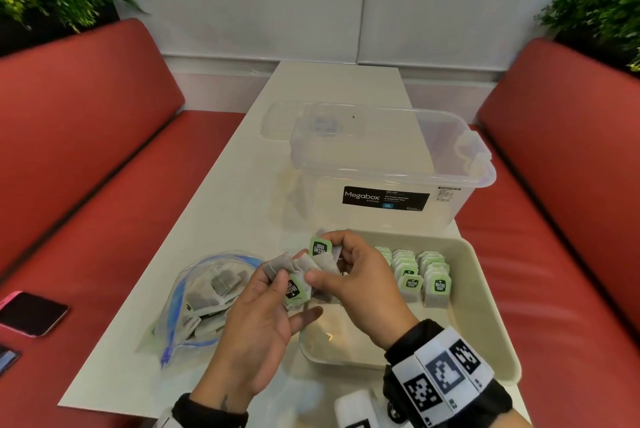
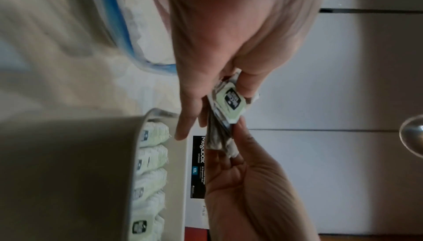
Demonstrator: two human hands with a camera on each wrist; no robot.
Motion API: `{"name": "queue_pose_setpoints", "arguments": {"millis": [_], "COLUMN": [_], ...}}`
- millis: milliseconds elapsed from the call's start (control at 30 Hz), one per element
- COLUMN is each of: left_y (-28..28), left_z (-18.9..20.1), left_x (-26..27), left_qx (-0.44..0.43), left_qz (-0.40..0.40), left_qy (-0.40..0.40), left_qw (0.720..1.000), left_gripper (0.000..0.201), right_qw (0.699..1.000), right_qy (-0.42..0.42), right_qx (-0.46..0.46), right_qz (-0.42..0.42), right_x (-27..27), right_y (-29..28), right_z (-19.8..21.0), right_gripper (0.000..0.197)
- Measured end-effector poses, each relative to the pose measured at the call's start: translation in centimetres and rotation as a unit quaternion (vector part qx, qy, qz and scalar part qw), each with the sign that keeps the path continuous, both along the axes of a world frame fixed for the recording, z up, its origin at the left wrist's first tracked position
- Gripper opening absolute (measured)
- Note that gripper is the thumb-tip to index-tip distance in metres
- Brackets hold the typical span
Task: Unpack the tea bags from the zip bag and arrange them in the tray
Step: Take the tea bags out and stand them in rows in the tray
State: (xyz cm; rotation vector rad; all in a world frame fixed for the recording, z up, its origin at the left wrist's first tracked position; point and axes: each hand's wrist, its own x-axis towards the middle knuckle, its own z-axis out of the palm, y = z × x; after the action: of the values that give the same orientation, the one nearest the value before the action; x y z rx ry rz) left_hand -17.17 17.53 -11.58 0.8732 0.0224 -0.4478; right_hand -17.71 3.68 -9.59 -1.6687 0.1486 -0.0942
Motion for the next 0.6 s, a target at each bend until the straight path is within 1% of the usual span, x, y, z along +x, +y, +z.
{"name": "queue_pose_setpoints", "arguments": {"millis": [67,167,200,300,367,400,467,500,533,567,600], "left_y": [0.2,0.5,0.7,0.8,0.5,0.3,-0.1,-0.2,-0.3,-0.4,-0.3], "left_z": [0.2,0.4,0.5,0.8,0.7,0.5,0.2,0.0,-0.2,-0.3,-0.5], "left_x": [0.1,0.3,0.4,0.5,0.6,0.6,0.8,0.9,1.0,1.2,1.3], "left_qx": [-0.026,-0.080,-0.098,-0.133,-0.145,-0.147,-0.130,-0.116,-0.105,-0.098,-0.094], "left_qz": [-0.020,-0.032,-0.034,-0.046,-0.054,-0.044,0.004,0.033,0.059,0.080,0.097], "left_qy": [0.026,0.056,0.059,0.074,0.093,0.096,0.103,0.109,0.112,0.115,0.117], "left_qw": [0.999,0.995,0.993,0.987,0.984,0.983,0.986,0.987,0.986,0.985,0.984], "left_gripper": [0.025,0.050,0.056,0.058,0.070,0.080,0.098,0.099,0.097,0.091,0.079], "right_qw": [1.000,1.000,1.000,0.999,0.996,0.995,0.995,0.995,0.996,0.996,0.996], "right_qy": [0.003,0.000,0.001,0.014,0.022,0.023,0.022,0.021,0.023,0.023,0.024], "right_qx": [0.007,0.015,0.011,-0.008,-0.026,-0.033,-0.039,-0.041,-0.041,-0.037,-0.037], "right_qz": [-0.007,-0.011,-0.007,0.046,0.079,0.088,0.089,0.085,0.079,0.075,0.072], "right_x": [0.1,0.1,0.2,0.4,0.5,0.6,0.7,0.8,0.8,0.8,0.9], "right_y": [-0.1,-0.5,-0.8,-1.3,-1.3,-1.1,-1.0,-1.0,-1.2,-1.3,-1.5], "right_z": [-0.1,0.1,0.2,1.1,1.5,1.7,1.8,1.8,1.8,1.8,1.8], "right_gripper": [0.042,0.040,0.039,0.037,0.035,0.035,0.034,0.034,0.034,0.033,0.033]}}
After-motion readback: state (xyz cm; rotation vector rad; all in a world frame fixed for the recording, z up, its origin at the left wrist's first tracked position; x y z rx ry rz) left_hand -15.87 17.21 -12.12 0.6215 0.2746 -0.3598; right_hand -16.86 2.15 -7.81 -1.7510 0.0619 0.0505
